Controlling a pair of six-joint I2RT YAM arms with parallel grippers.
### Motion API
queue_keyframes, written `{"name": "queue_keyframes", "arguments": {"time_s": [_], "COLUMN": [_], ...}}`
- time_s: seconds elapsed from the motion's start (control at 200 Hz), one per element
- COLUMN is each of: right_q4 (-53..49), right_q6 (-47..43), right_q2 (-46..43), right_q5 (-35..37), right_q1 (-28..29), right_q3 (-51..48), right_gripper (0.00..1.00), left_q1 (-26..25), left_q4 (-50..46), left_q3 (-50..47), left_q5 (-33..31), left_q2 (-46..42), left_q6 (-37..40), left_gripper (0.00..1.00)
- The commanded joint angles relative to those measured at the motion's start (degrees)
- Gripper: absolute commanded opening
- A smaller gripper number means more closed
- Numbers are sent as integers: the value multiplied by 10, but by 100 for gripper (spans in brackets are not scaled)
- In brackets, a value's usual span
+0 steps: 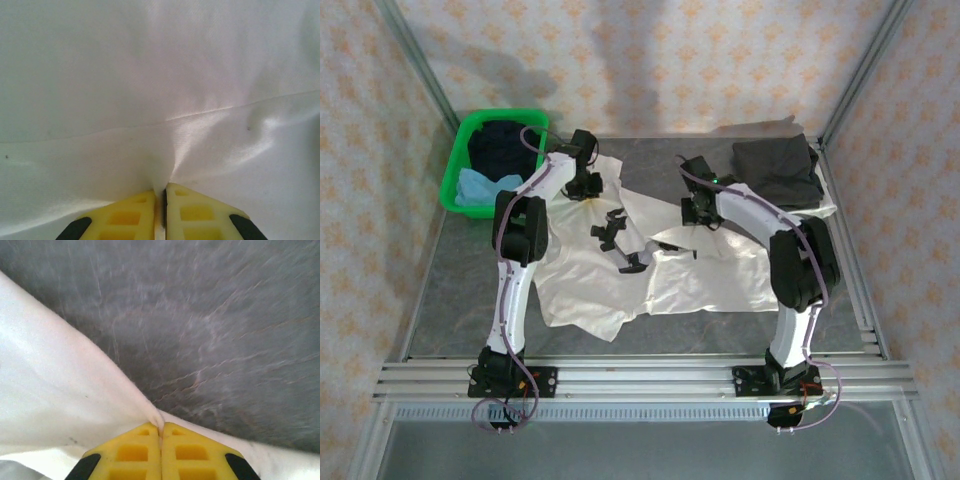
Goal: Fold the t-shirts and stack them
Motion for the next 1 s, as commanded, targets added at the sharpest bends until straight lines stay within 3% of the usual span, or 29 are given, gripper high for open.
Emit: {"name": "queue_keyframes", "arguments": {"time_s": [0.0,0.17,0.44,0.56,0.661,0.996], "right_q4": [-37,-56,-41,-43,-43,-50], "right_q6": [-17,-29,-31,-31,-26,-16], "right_q2": [-19,16,46,62,73,141], "right_q5": [66,74,39,23,56,85], "right_q1": [0,-7,-11,-11,-13,-33], "right_q3": [47,86,66,67,64,104], "right_gripper": [8,15,21,32,45,48], "left_q1": [10,15,16,17,16,16], "left_q4": [-20,-25,-23,-24,-26,-22], "left_q3": [23,42,40,39,38,32], "left_q5": [5,7,16,17,16,26], "left_q2": [40,65,68,62,61,60], "left_q6": [-3,-6,-1,1,1,0], "left_gripper": [10,8,8,8,9,8]}}
